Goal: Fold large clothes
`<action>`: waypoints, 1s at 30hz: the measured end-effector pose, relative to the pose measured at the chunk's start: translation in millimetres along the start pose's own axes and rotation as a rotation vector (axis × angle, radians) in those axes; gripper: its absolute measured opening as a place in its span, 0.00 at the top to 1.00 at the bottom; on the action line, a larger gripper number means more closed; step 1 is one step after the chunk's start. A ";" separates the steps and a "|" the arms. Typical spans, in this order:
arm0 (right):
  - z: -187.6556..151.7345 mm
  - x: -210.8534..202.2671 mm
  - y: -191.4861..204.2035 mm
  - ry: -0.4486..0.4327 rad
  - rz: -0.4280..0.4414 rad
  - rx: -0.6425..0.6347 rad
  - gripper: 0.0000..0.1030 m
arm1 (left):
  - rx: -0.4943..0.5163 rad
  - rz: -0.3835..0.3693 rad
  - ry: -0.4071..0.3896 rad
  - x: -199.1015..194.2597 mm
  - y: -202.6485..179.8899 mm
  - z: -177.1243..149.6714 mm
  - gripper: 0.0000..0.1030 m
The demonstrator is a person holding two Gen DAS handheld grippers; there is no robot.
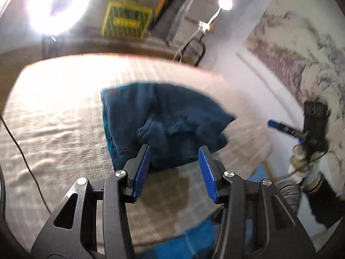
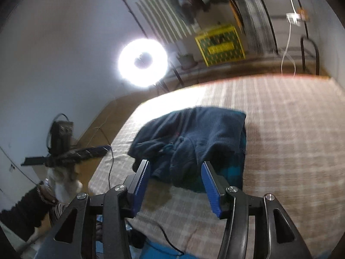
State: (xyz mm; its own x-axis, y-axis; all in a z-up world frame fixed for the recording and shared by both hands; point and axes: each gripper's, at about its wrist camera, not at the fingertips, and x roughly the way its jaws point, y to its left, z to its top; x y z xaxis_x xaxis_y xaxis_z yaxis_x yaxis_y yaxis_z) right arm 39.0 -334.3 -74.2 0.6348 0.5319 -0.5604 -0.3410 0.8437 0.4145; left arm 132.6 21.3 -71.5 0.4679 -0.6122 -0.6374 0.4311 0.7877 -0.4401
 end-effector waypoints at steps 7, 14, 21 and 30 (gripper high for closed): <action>8.3 -80.9 38.1 -0.111 -0.013 -0.112 0.45 | 0.028 0.028 -0.110 -119.9 -64.8 8.4 0.53; 14.4 -110.2 48.6 -0.152 0.026 -0.123 0.40 | -0.023 -0.012 -0.127 -172.7 -84.0 9.3 0.43; 23.6 -127.9 44.6 -0.134 0.018 -0.098 0.40 | -0.169 -0.002 -0.122 -187.1 -63.8 19.6 0.44; 62.1 -237.1 59.8 -0.314 -0.077 -0.181 0.31 | -0.060 0.142 -0.327 -277.5 -87.7 52.5 0.43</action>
State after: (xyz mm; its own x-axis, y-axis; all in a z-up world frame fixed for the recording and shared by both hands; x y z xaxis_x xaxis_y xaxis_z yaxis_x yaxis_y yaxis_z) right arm -88.9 -414.4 128.0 0.8356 0.4421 -0.3261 -0.3834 0.8944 0.2304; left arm 5.4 118.5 177.2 0.7464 -0.4781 -0.4629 0.3021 0.8633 -0.4044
